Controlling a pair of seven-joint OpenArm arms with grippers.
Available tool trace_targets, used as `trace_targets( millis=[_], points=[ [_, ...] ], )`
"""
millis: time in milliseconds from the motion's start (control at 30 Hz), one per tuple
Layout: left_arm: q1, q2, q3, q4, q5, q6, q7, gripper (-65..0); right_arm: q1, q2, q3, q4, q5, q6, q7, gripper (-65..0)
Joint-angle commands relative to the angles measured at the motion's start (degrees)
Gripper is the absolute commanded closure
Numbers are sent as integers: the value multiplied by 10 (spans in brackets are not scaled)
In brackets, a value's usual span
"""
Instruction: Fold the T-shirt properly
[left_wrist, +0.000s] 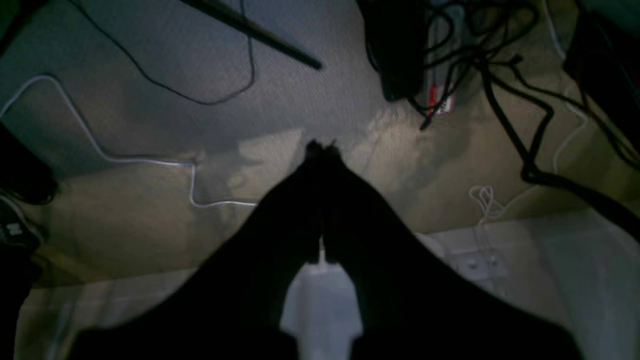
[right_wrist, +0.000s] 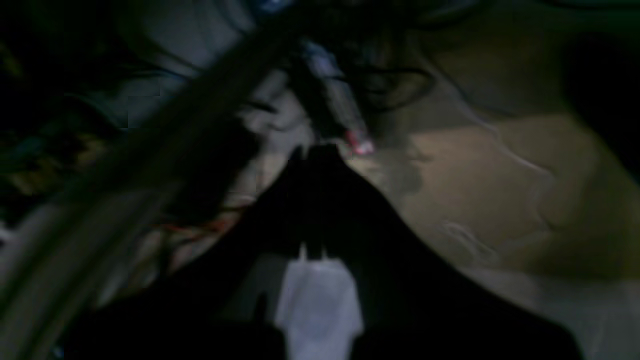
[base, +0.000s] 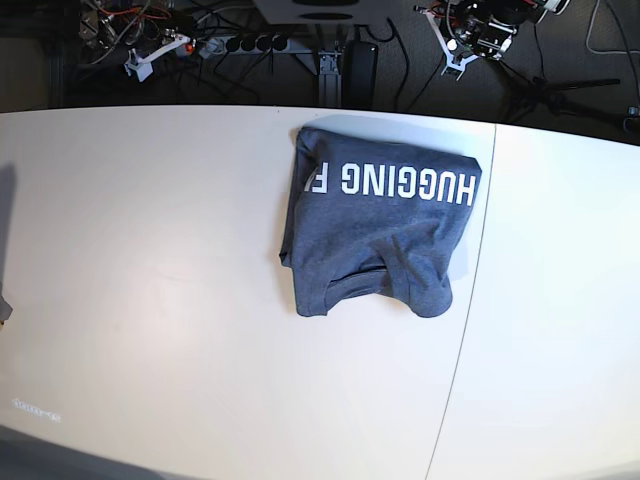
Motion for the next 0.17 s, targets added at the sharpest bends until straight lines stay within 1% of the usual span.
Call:
trace_targets(
  millis=[0,33,133],
  points=[
    [-3,-3,2,9,-1,-2,-7,0,-1,6,2,7,1,13,-4,0],
    [-3,-2,2,11,-1,-2,-10,0,0,4,2,10,1,13,0,0],
    [-3,3,2,18,-7,-2,-23,0,0,-1,2,31,-2,13,37,0]
  ],
)
